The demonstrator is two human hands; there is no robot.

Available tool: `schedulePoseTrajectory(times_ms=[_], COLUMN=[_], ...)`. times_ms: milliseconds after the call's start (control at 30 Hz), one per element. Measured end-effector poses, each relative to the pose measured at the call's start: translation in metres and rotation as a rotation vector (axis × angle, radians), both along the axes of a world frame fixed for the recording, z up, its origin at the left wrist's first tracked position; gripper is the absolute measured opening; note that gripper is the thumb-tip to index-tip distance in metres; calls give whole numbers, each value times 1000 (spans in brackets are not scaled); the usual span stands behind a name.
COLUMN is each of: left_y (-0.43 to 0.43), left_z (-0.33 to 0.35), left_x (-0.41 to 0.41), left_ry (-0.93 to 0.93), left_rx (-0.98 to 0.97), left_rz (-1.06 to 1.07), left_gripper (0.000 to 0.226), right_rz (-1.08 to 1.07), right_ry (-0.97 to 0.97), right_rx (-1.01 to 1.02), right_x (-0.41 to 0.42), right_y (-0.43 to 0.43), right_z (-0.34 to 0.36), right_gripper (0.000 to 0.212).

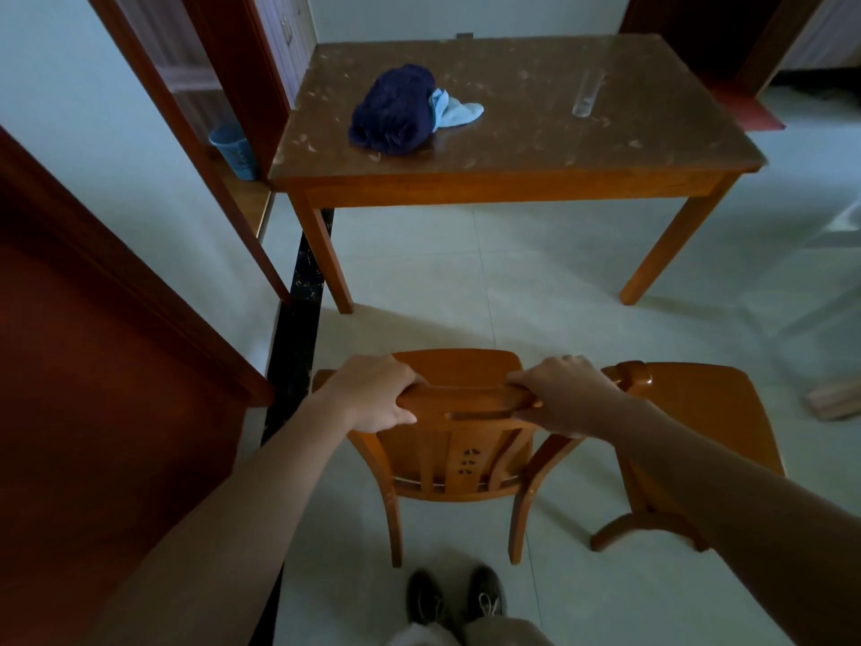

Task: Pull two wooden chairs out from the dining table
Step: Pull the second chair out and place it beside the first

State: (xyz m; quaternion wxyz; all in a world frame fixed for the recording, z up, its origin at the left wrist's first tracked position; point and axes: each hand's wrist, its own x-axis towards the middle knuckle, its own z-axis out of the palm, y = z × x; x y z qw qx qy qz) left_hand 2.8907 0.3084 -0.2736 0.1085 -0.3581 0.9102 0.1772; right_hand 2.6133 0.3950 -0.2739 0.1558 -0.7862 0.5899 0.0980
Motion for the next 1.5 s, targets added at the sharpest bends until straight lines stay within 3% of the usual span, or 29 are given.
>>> schedulePoseTrajectory(times_ms=[267,400,567,800,933,1100,1267,1400,1500], left_y=[107,155,202,227,220,207,212,209,207], left_z=[-38,-58,-76,-93,-83,-78,-83,-95,-96], left_x=[28,36,30,23,23,61,39,15,13], left_ry=[-27,-40,5,13,76,-2,-60,-49,-53], left_rx=[-6,9,19,27,104,-21,62,49,-3], left_rz=[-23,23,76,139,142,113,64,-28,-75], left_gripper=[35,30,25,22,45,82,82,54,51], right_rz=[-55,-36,15,-7,-102,-98,6,63,69], right_ry=[-68,-71,-31,-39,-139,101,45,44,42], right_rx=[76,0,-15,0,39,86,189,234,206], right_x=[30,40,33,26,17,-10,-3,-9,-14], right_y=[113,164,201,216,217,212,196,194,191], right_z=[-39,-68,-94,-103,-101,-105,-100,-103,-99], right_gripper=[9,16,32,35,60,89,77,58,42])
